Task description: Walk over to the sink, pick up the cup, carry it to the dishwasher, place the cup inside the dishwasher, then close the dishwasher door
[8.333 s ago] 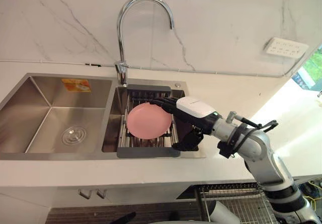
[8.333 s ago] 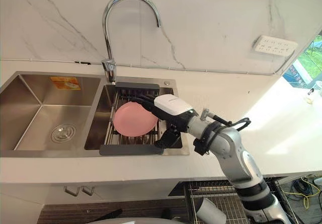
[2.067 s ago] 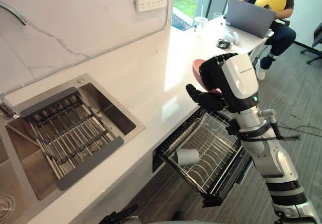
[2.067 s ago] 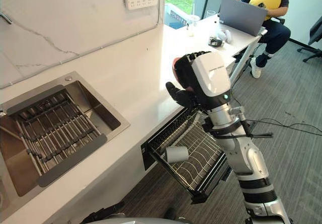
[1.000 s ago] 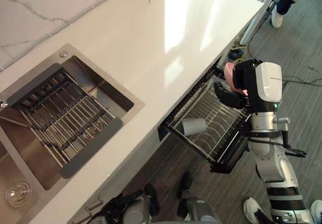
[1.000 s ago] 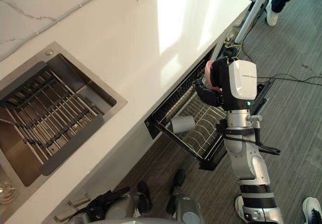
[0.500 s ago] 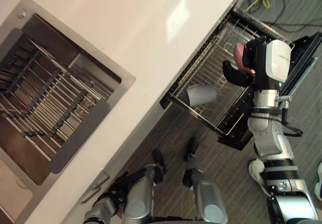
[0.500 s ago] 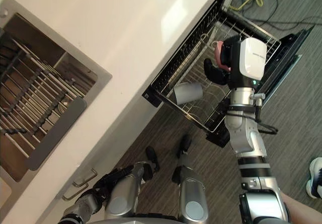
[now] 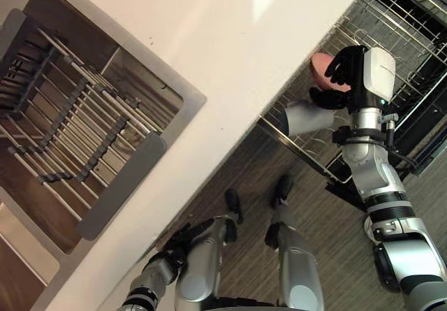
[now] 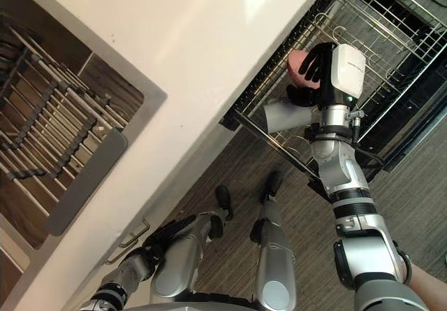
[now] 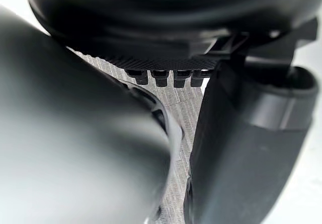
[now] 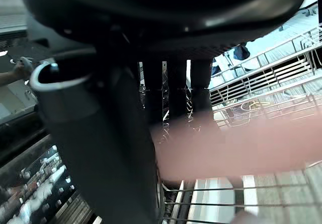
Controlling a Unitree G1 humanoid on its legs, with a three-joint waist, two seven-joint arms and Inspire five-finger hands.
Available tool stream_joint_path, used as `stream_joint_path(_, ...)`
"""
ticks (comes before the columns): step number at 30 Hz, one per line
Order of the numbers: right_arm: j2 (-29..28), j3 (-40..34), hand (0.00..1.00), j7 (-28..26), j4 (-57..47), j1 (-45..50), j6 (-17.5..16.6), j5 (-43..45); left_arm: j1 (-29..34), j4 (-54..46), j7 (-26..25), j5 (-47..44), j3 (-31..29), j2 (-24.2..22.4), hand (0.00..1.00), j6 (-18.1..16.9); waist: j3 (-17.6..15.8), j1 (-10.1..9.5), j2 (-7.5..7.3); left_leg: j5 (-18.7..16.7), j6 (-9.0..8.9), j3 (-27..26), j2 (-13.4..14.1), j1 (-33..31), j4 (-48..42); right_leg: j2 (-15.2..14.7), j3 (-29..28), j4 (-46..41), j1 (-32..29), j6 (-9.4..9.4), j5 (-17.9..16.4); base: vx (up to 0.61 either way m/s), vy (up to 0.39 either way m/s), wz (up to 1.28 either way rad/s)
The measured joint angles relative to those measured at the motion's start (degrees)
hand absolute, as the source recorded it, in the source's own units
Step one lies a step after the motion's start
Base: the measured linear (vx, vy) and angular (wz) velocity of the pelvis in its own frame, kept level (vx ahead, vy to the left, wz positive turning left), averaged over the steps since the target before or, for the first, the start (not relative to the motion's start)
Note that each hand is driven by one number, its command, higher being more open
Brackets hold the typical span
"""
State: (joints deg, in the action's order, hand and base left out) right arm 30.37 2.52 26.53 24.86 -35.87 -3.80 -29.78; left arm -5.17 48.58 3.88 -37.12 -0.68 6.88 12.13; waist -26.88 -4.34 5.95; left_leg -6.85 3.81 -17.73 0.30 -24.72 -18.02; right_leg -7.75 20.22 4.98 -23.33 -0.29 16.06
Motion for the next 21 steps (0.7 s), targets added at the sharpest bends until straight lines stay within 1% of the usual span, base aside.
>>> stream_joint_path(2, -1.3, -1.5, 1.0, 0.3, -1.0, 0.4, -0.4, 4.2, 0.4, -1.1, 0.0, 0.0, 0.0, 0.0, 1.0, 0.1, -0.2, -0.07, -0.2, 0.3, 0.52, 0.0, -0.5, 2.5, 0.9, -0.4, -0.3, 0.1, 2.1, 0.06, 0.0, 0.01, 0.139, 0.06)
stream_joint_path(4, -3.2, -4.0, 1.0, 0.4, -3.4, 2.0, -1.0, 8.3, 0.9, -1.8, 0.1, 0.1, 0.0, -0.1, 1.0, 0.1, -0.2, -0.1, -0.25, 0.5, 0.69, 0.0, -0.8, 4.4, 1.8, -0.7, -0.4, 0.3, 3.8, 0.71, -0.6, -0.01, 0.095, 0.04)
stream_joint_path(6, -6.9, -8.6, 1.0, 1.6, -9.1, 6.2, -2.2, 14.9, 2.0, -2.2, 0.2, 0.2, -0.1, -0.2, 1.0, -0.1, -0.1, 0.08, -0.39, 0.5, 0.63, -0.1, -0.9, 7.4, 3.1, -1.0, -0.2, 0.3, 6.3, 0.76, -2.1, -0.01, 0.081, 0.01)
stream_joint_path(7, -7.9, -9.8, 1.0, 1.9, -10.5, 7.6, -2.5, 16.8, 2.3, -2.1, 0.2, 0.3, -0.2, -0.2, 1.0, -0.1, 0.0, 0.18, -0.55, 0.5, 0.56, 0.0, -0.9, 8.1, 3.5, -1.0, 0.0, 0.3, 6.8, 0.87, -2.3, 0.02, 0.067, 0.0)
stream_joint_path(8, -9.7, -12.4, 1.0, 2.0, -12.6, 10.3, -3.1, 20.7, 2.9, -2.1, 0.2, 1.2, -0.4, -0.1, 1.0, -0.2, 0.2, 0.43, -0.97, 0.6, 0.35, 0.0, -1.0, 9.5, 4.5, -0.9, 0.2, 0.3, 7.9, 0.97, -2.8, 0.02, 0.036, -0.01)
stream_joint_path(9, -10.6, -13.7, 1.0, 2.0, -13.4, 11.7, -3.2, 22.1, 3.2, -2.0, 0.2, 1.3, -0.6, -0.1, 1.0, -0.3, 0.3, 0.53, -1.19, 0.7, 0.25, 0.0, -1.0, 10.4, 4.9, -0.8, 0.2, 0.3, 8.5, 0.96, -2.9, 0.08, 0.036, -0.01)
stream_joint_path(10, -12.1, -16.6, 1.0, 2.0, -14.5, 14.5, -3.3, 25.4, 3.9, -1.6, 0.2, 1.7, -0.8, 0.0, 1.0, -0.5, 0.7, 0.79, -1.71, 0.9, -0.03, 0.1, -0.9, 12.0, 5.8, -0.6, 0.3, 0.3, 9.8, 0.88, -3.3, 0.09, 0.016, -0.01)
stream_joint_path(11, -13.7, -19.6, 1.0, 1.9, -14.9, 17.0, -3.3, 29.0, 5.0, -1.6, 0.3, 3.1, -1.3, 0.0, 1.0, -0.9, 1.2, 1.27, -2.34, 0.9, -0.31, 0.2, -0.8, 13.4, 6.5, -0.3, 0.5, 0.2, 10.9, 1.19, -3.5, 0.12, 0.016, -0.01)
stream_joint_path(12, -14.5, -21.3, 1.0, 1.9, -15.0, 18.1, -3.4, 31.1, 5.5, -1.6, 0.4, 3.6, -1.6, 0.0, 1.0, -1.2, 1.6, 1.46, -2.64, 0.9, -0.44, 0.2, -0.7, 14.2, 6.9, -0.2, 0.5, 0.2, 11.5, 1.36, -3.7, 0.12, 0.005, -0.02)
stream_joint_path(13, -15.8, -25.2, 1.0, 1.9, -15.0, 19.9, -3.3, 35.9, 6.5, -1.2, 0.6, 4.8, -2.3, 0.0, 1.0, -1.6, 2.8, 1.9, -3.11, 0.9, -0.69, 0.3, -0.6, 15.6, 7.9, 0.0, 0.5, 0.1, 12.4, 1.54, -4.2, 0.14, 0.005, -0.04)
stream_joint_path(14, -16.6, -29.0, 1.0, 1.9, -15.2, 21.2, -3.4, 41.5, 7.2, -0.6, 1.3, 5.2, -2.8, 0.0, 1.0, -2.2, 3.6, 2.29, -3.24, 0.7, -0.95, 0.3, -0.5, 17.3, 8.6, 0.3, 0.5, 0.0, 13.7, 1.68, -4.5, 0.13, 0.008, -0.06)
stream_joint_path(15, -16.9, -30.8, 1.0, 2.0, -15.2, 21.8, -3.3, 43.4, 7.6, -0.4, 1.4, 5.4, -2.9, 0.0, 1.0, -2.4, 4.1, 2.5, -3.35, 0.6, -1.04, 0.2, -0.5, 18.1, 9.1, 0.4, 0.5, 0.0, 14.3, 1.79, -4.8, 0.13, 0.013, -0.05)
stream_joint_path(16, -16.8, -33.5, 1.0, 2.0, -15.2, 23.4, -3.3, 45.7, 8.3, 0.5, 1.9, 6.3, -3.5, -0.2, 1.0, -2.7, 5.6, 3.14, -3.3, 0.4, -1.36, 0.3, -0.4, 19.4, 9.6, 0.6, 0.7, 0.0, 15.3, 2.09, -5.0, 0.12, 0.021, -0.04)
stream_joint_path(17, -16.8, -35.3, 1.0, 2.4, -15.3, 25.1, -3.3, 46.5, 9.0, 1.3, 2.4, 7.0, -4.1, -0.3, 1.0, -3.0, 7.1, 3.81, -3.33, 0.3, -1.59, 0.4, -0.3, 20.6, 10.1, 0.8, 0.7, 0.0, 16.4, 2.34, -5.1, 0.12, 0.024, -0.04)
stream_joint_path(19, -16.8, -38.1, 1.0, 3.2, -15.7, 27.9, -3.3, 47.3, 10.2, 1.9, 2.5, 7.4, -5.6, -1.0, 1.0, -3.9, 8.9, 4.17, -3.62, 0.2, -1.71, 0.4, -0.2, 22.2, 10.8, 0.9, 0.7, 0.0, 17.6, 2.8, -5.5, 0.08, 0.029, -0.04)
stream_joint_path(20, -16.8, -39.9, 1.0, 3.6, -15.6, 29.4, -3.3, 49.0, 10.7, 1.9, 2.7, 7.8, -5.7, -0.9, 1.0, -3.9, 9.9, 4.42, -3.79, 0.2, -1.71, 0.4, -0.2, 23.0, 11.2, 0.9, 0.7, 0.0, 18.3, 3.0, -5.7, 0.05, 0.029, -0.01)
stream_joint_path(21, -16.8, -40.7, 1.0, 3.7, -15.4, 29.9, -3.3, 49.7, 11.0, 1.9, 2.9, 7.8, -5.7, -0.9, 1.0, -3.9, 10.3, 4.44, -3.9, 0.2, -1.71, 0.4, -0.3, 23.4, 11.3, 0.9, 0.6, 0.3, 18.5, 3.14, -5.9, 0.0, 0.032, 0.0)
